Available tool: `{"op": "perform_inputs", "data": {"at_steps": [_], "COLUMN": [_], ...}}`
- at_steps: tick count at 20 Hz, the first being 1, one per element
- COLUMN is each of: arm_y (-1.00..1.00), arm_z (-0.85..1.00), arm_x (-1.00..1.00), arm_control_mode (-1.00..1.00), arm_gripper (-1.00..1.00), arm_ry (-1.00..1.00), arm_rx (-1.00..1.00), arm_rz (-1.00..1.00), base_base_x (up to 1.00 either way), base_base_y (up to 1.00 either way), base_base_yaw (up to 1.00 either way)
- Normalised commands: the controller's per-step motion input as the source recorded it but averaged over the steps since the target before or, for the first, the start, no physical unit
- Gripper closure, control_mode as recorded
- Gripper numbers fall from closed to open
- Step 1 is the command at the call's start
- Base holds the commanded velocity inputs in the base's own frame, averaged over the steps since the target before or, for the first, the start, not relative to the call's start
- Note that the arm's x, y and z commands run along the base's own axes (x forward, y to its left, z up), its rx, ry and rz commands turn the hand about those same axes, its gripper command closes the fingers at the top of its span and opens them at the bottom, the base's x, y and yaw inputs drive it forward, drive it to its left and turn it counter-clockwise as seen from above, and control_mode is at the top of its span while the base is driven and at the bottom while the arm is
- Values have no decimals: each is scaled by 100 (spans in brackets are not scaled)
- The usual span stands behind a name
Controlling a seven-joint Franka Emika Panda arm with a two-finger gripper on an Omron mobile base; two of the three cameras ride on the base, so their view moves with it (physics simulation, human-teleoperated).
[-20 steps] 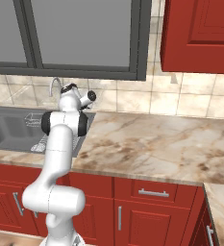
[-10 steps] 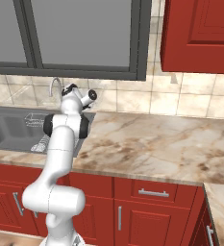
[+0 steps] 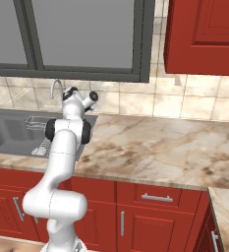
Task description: Turn on the sink faucet and place the jug under the water for a few seconds to fill it up.
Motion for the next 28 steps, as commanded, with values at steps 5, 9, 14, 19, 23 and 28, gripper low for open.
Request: {"op": "perform_inputs", "data": {"at_steps": [5,9,14,19,23,28], "arm_y": [11,3,0,0,0,0], "arm_z": [-2,-4,-1,0,0,0], "arm_x": [6,8,11,13,10,0], "arm_control_mode": [-100,-100,-100,-100,-100,-100], "arm_gripper": [-100,-100,-100,-100,100,100], "arm_ry": [0,0,0,0,0,0], "arm_rx": [-4,-3,-1,0,0,0], "arm_rz": [0,0,0,0,0,0], "base_base_x": [0,0,0,0,0,0], "base_base_y": [0,0,0,0,0,0], "base_base_yaw": [0,0,0,0,0,0]}}
